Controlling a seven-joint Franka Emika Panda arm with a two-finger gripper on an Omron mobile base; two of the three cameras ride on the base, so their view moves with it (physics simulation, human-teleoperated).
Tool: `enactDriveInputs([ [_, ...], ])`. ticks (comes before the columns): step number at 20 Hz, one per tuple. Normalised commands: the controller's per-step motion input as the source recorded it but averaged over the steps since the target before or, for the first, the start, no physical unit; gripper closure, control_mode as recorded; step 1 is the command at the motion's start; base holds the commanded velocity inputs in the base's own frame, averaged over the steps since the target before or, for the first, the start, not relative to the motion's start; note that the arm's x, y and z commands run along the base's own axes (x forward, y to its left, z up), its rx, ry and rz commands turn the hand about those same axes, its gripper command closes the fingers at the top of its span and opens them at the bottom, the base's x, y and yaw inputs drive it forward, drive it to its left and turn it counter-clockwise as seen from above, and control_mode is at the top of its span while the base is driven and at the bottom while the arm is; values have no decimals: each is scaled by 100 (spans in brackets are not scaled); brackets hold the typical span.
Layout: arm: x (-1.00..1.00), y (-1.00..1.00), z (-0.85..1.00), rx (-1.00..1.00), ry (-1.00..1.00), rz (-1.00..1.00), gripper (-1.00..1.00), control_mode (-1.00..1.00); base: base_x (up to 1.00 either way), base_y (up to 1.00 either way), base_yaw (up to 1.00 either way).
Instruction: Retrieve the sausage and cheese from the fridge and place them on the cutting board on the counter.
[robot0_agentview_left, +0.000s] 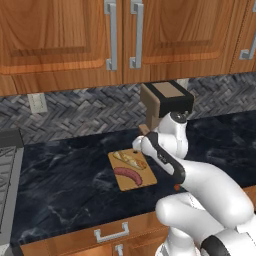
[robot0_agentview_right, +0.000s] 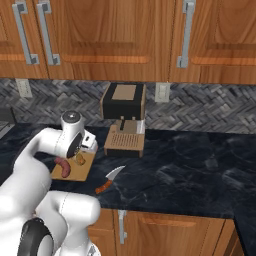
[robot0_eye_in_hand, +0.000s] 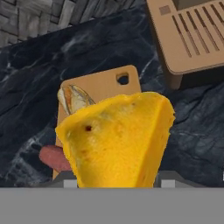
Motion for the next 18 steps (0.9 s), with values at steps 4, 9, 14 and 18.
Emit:
enactDriveInputs([
  [4,26,0,-5,0,5,0,100,-100,0,0,0],
  [9,11,11,-17,0,5,0,100,-100,0,0,0],
  [14,9,13,-25,0,5,0,100,-100,0,0,0],
  [18,23,8,-22,0,1,0,100,-100,0,0,0],
])
